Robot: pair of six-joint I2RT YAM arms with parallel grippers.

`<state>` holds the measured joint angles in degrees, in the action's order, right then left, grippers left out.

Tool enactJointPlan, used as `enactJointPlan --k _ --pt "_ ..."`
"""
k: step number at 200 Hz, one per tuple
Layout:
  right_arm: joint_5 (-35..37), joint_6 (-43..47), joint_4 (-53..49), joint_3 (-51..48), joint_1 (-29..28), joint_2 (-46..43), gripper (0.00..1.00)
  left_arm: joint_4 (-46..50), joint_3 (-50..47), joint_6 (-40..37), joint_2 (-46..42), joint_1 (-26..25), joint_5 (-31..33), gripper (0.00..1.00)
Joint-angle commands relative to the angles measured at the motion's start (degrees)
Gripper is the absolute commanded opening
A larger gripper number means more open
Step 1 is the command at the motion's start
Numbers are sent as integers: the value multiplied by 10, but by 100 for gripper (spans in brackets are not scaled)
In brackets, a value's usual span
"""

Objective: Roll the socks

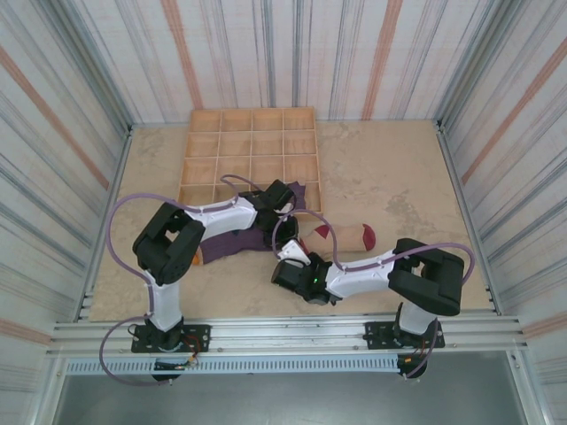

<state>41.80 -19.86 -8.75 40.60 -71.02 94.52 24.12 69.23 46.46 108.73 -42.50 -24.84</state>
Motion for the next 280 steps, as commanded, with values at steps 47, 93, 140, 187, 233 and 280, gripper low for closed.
enactJointPlan --k 47,93,140,187,233,280 --pt "-224 -23 103 -102 103 -104 0 -47 -63 -1 -113 26 -13 62" --pt "-387 -59 157 -160 211 -141 0 -48 -75 4 -158 30 -3 64" --pt "-565 -112 218 -194 315 -134 0 -73 -93 16 -156 29 -12 62" --pt "-757 -218 323 -237 446 -108 0 -115 -100 21 -129 11 -10 62" --pt "-778 -312 328 -253 480 -77 0 -137 -90 26 -96 -8 4 62" --pt "-774 -337 281 -249 507 -62 0 -174 -71 28 -52 -20 24 61"
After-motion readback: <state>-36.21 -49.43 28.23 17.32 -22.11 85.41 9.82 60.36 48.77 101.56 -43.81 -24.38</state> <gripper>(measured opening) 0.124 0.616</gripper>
